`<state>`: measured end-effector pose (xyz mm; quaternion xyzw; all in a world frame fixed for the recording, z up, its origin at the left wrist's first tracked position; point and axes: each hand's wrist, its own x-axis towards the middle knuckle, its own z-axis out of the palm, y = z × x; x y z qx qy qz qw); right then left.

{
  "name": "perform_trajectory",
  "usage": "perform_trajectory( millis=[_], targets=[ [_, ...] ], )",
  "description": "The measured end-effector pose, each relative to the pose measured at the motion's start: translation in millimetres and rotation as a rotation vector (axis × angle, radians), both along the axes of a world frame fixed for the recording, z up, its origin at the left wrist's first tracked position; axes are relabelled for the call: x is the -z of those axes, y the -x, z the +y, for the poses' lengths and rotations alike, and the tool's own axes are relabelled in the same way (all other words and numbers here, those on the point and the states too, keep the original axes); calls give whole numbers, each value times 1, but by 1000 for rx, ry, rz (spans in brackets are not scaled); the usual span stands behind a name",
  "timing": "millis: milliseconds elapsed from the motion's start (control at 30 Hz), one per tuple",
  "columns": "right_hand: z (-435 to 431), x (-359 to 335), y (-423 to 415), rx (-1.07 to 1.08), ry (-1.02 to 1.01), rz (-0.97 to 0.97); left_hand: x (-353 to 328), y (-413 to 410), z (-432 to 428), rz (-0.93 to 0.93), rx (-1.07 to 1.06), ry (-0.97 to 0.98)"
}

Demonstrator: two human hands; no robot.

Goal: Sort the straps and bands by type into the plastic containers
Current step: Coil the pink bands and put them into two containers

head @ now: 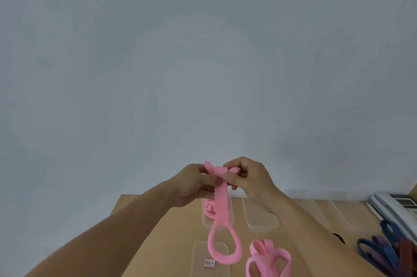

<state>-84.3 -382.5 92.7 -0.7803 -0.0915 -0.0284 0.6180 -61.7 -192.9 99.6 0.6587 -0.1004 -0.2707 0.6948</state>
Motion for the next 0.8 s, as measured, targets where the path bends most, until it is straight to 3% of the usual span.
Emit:
perform_trajectory(
  millis=[167,333,800],
  targets=[
    [2,1,-2,13,32,-59,0,-3,2,-1,8,-46],
    [4,7,-5,15,151,-118,0,-5,5,66,24,25],
    [1,-2,-3,21,-123,126,1,-8,5,-84,-121,81]
  ],
)
